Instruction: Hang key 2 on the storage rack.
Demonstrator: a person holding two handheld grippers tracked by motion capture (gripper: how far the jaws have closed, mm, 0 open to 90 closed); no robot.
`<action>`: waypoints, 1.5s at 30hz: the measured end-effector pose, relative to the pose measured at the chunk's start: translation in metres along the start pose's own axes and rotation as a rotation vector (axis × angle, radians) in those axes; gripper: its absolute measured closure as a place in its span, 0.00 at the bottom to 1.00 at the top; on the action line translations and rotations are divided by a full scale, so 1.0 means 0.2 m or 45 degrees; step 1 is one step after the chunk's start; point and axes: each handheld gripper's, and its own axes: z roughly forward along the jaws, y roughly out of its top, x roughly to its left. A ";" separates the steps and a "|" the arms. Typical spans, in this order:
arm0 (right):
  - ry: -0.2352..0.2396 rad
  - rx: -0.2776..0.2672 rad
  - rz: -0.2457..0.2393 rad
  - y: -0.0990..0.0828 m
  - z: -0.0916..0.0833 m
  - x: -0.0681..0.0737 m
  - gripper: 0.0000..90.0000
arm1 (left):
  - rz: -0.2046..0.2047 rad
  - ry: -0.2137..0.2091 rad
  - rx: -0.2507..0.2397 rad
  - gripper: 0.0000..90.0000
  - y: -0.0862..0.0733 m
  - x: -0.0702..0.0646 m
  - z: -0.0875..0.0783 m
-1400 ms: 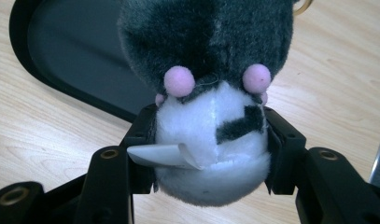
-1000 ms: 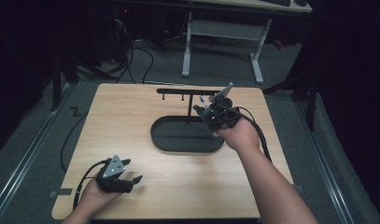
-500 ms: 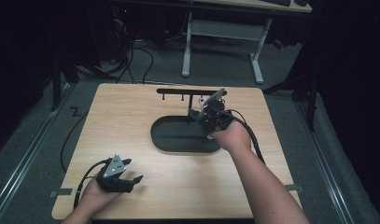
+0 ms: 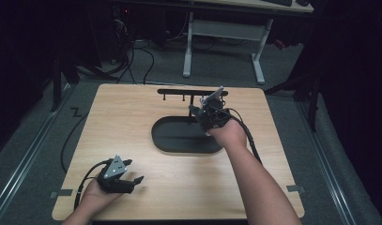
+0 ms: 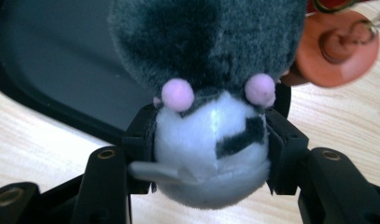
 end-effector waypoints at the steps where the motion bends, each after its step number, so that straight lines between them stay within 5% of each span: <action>1: 0.008 0.001 0.005 0.01 0.01 0.00 0.51 | 0.001 0.000 0.000 0.26 0.00 0.00 0.00; 10: 0.047 0.003 0.032 0.03 0.11 0.02 0.41 | 0.003 -0.001 0.000 0.26 0.00 0.00 0.00; 19: 0.060 -0.018 0.027 -0.01 0.08 0.03 0.40 | 0.013 -0.006 0.003 0.26 0.01 0.00 0.01; 30: 0.071 -0.065 0.000 -0.15 0.01 0.04 0.40 | 0.015 -0.006 0.003 0.26 0.01 -0.01 0.02; 45: 0.084 -0.143 -0.037 -0.38 0.02 -0.03 0.38 | 0.021 -0.010 0.014 0.26 0.02 -0.02 0.03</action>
